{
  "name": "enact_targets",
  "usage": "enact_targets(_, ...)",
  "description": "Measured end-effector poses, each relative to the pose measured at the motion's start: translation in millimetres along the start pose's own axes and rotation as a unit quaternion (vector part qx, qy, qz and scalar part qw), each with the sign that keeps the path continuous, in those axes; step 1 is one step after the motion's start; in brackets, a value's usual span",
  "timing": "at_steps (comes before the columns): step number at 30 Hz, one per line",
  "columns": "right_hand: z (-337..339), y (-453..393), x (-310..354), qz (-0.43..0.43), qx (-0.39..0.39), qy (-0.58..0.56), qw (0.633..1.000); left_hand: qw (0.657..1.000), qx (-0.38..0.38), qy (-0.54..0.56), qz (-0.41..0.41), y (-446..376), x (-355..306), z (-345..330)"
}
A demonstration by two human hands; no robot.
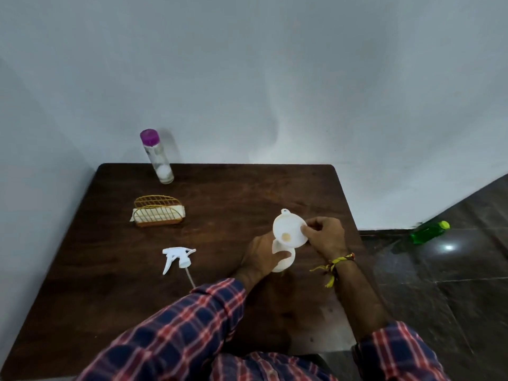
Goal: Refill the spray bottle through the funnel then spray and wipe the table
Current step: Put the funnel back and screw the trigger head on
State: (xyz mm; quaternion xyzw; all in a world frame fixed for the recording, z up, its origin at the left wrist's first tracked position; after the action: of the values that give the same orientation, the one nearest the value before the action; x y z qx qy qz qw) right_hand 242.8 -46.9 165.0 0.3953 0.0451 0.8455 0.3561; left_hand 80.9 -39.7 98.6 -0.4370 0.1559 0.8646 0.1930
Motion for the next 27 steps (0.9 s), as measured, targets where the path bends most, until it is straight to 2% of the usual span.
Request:
enact_targets(5,10.6,-8.8,-0.4,0.024,-0.009,-0.021,0.999,0.999,-0.045,-0.016,0.011,-7.0,2.6,-11.1)
enact_targets(11,13.1,-10.8,1.9,0.044,-0.012,-0.002,0.999,0.998,-0.055,-0.028,0.010,-9.6,7.8,-14.4)
enact_targets(15,18.2,-6.7,7.6,0.046,-0.035,-0.027,0.998,0.999,-0.025,-0.039,0.002,-9.9,11.2,-12.1)
enact_targets(18,23.7,1.0,20.2,0.064,-0.052,-0.039,0.996,0.999,0.002,-0.013,-0.039,-6.4,13.8,-0.3)
enact_targets(20,24.4,10.0,32.4,0.083,-0.057,-0.050,0.994,0.999,-0.008,-0.008,-0.043,-1.0,18.7,16.8)
enact_targets(22,20.8,18.6,45.5,0.098,-0.055,-0.063,0.992,0.998,-0.053,-0.021,-0.028,6.9,31.8,41.4)
enact_targets(24,11.0,25.1,58.6,0.099,-0.050,-0.072,0.991,0.990,-0.136,-0.021,0.006,18.3,52.4,71.1)
enact_targets(27,-15.1,33.0,79.3,0.098,-0.045,-0.093,0.990,0.959,-0.261,-0.044,0.097,40.1,91.6,116.1)
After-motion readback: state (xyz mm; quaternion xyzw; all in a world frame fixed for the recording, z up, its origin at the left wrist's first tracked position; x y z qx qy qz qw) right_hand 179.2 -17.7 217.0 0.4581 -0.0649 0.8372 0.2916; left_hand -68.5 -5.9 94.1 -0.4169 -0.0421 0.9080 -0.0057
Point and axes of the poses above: each hand's wrist, its own y-axis away from the middle knuckle, its own z-axis out of the back of the hand, x = y × z, the point moved 4 cm from there along -y, towards the middle knuckle, and after that the axes turned 15 degrees about -z, right-handed, at the moved point
